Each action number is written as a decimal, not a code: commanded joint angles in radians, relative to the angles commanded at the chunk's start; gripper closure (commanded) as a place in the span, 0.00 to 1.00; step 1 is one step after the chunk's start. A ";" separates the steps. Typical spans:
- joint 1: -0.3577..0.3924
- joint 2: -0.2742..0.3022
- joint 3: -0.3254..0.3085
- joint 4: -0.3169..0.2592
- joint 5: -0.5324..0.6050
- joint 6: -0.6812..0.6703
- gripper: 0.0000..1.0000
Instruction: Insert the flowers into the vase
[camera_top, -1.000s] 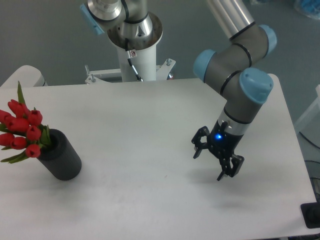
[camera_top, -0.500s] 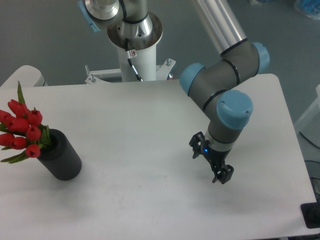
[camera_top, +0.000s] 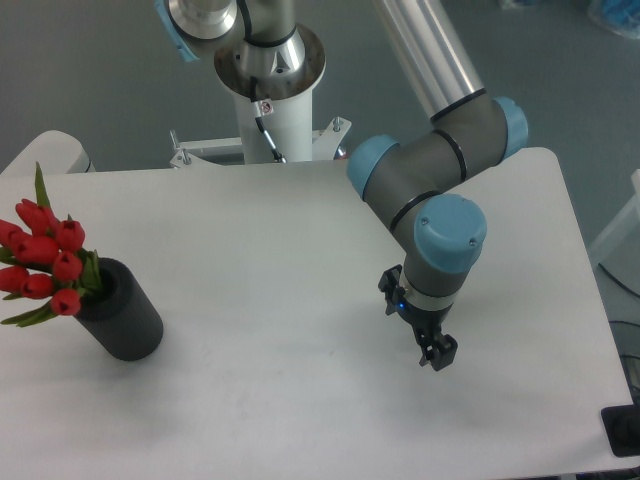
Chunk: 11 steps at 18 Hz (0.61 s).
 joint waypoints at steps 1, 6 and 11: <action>0.000 0.000 -0.002 0.002 0.002 0.000 0.00; 0.000 0.000 -0.005 0.003 0.002 0.000 0.00; -0.006 -0.002 -0.005 0.003 0.006 0.000 0.00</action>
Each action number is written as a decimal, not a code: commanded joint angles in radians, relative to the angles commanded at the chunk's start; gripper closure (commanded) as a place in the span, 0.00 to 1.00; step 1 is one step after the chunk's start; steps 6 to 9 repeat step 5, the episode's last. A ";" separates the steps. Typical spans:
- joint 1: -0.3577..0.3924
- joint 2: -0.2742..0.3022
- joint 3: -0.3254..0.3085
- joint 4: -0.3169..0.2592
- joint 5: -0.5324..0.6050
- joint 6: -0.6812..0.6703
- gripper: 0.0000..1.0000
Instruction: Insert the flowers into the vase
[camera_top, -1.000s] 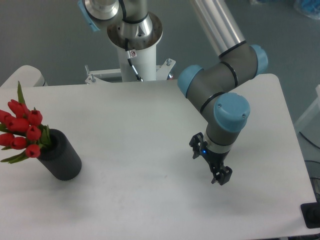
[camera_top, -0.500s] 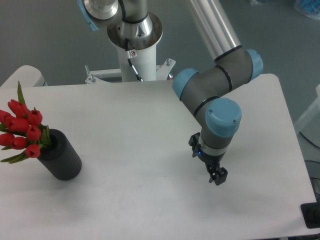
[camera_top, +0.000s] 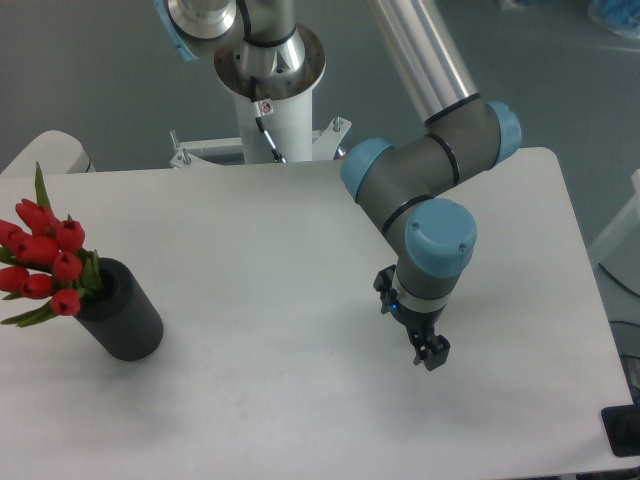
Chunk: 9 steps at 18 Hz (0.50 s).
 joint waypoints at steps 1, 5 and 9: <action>0.000 0.000 0.002 -0.002 0.011 0.000 0.00; -0.002 -0.003 0.002 -0.002 0.017 0.000 0.00; -0.002 -0.003 0.002 -0.002 0.017 0.000 0.00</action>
